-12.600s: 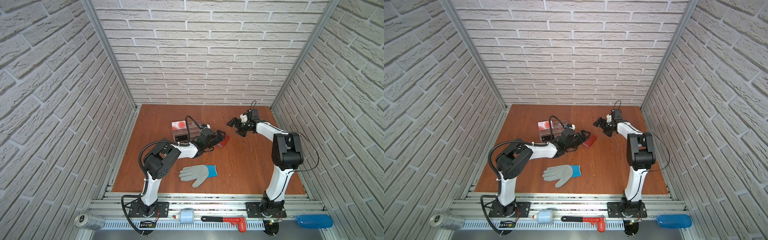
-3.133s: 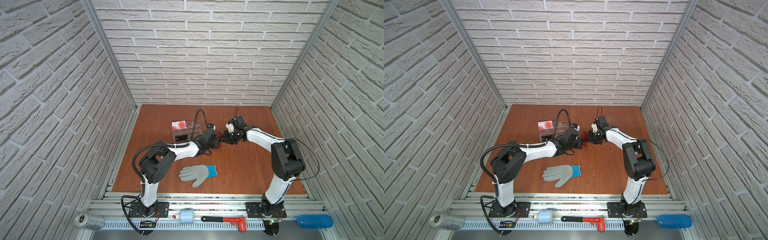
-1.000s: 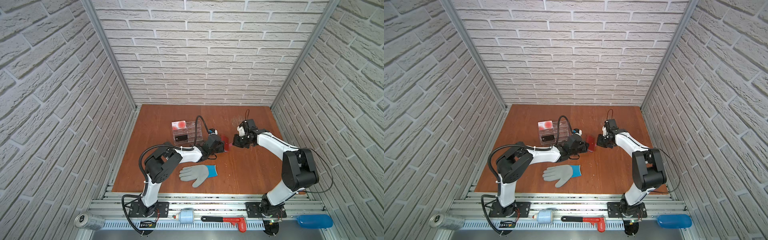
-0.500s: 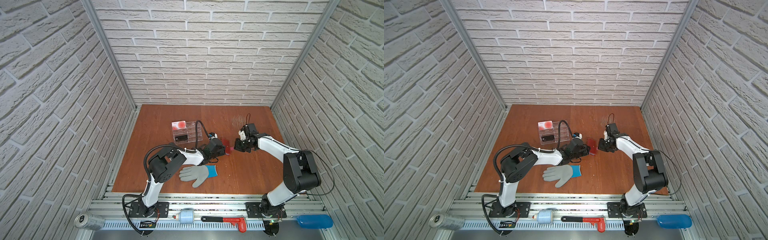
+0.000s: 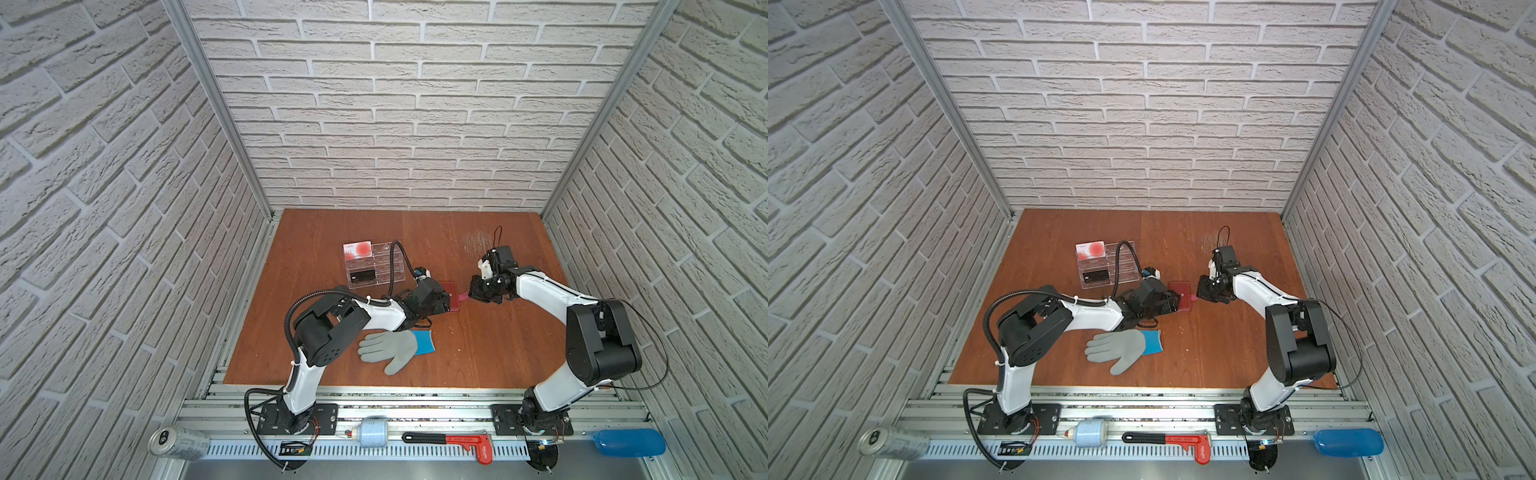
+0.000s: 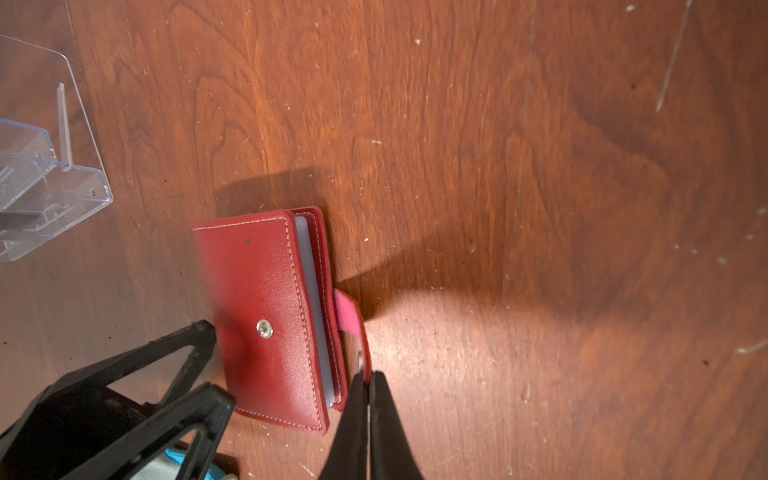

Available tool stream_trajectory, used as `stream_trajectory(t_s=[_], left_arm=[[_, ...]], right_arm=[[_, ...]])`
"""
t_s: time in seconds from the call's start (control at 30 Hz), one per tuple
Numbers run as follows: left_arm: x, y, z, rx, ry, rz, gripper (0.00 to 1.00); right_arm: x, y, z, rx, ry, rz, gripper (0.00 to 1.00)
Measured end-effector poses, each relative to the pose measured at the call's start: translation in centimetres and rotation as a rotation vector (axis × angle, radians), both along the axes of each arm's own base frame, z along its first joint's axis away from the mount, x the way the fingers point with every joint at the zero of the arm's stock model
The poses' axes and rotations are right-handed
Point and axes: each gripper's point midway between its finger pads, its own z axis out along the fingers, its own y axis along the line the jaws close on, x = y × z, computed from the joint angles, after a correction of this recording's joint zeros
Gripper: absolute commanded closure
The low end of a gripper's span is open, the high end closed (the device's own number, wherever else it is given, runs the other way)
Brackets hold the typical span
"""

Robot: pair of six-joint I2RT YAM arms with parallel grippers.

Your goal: Take the credit cards out of the card holder

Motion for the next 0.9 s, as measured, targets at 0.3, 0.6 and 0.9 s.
stream_trajectory(t_s=[0.3, 0.6, 0.9], left_arm=[[0.3, 1.5, 5.4, 0.069, -0.141, -0.036, 0.02], [1.8, 3.3, 10.9, 0.109, -0.299, -0.055, 0.02], [3.6, 6.0, 12.1, 0.093, -0.313, -0.024, 0.02]], right_arm=[[0.2, 0.0, 0.0, 0.0, -0.007, -0.002, 0.65], [0.3, -0.3, 0.2, -0.03, -0.008, -0.006, 0.4], [2.3, 0.7, 0.5, -0.047, -0.022, 0.015, 0.42]])
